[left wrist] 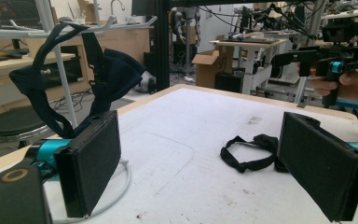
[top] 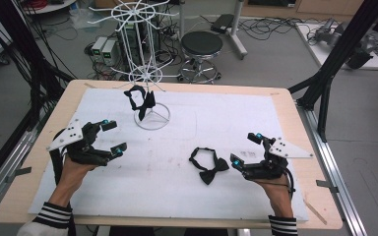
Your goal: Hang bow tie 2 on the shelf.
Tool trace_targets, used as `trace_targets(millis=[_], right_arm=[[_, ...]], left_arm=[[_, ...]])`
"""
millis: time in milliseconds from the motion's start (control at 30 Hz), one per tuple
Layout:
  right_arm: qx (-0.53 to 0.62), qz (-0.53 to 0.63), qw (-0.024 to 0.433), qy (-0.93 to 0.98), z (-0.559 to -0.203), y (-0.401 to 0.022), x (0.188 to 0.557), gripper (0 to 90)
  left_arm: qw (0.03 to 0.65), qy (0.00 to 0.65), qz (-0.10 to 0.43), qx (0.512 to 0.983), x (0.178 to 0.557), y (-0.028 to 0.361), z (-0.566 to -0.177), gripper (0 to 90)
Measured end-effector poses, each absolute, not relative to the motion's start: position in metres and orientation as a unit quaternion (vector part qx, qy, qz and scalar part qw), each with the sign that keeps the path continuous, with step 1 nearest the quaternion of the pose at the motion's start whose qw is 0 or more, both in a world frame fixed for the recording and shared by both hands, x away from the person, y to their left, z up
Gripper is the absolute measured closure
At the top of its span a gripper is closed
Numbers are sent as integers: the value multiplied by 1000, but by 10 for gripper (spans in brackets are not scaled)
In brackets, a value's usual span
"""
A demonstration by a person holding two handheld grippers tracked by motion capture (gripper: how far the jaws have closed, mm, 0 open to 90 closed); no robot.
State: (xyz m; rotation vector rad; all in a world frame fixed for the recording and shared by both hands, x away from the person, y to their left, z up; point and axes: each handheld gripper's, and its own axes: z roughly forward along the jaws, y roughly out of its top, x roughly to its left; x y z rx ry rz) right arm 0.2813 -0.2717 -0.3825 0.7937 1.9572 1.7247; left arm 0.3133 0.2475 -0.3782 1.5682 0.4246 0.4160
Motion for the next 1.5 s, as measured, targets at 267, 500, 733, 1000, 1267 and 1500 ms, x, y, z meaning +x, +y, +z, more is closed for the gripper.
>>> trace_targets(millis=[267, 500, 733, 1000, 1267, 1500], right_arm=[[280, 580, 196, 739, -380, -270, 288, 21], [269, 533, 173, 783, -379, -265, 299, 29], [258, 507, 154, 808, -380, -260, 310, 30], [232, 469, 140, 841, -378, -253, 319, 31], [211, 430, 132, 868, -378, -248, 326, 54], [198, 398, 129, 886, -381, -243, 334, 54]], left_arm=[[671, 176, 176, 699, 312, 245, -381, 138], [677, 168, 164, 698, 309, 243, -386, 140], [691, 158, 153, 689, 306, 244, -387, 140], [687, 154, 153, 693, 305, 244, -387, 140], [688, 150, 152, 693, 303, 245, -386, 140], [689, 145, 149, 694, 303, 243, -386, 140]])
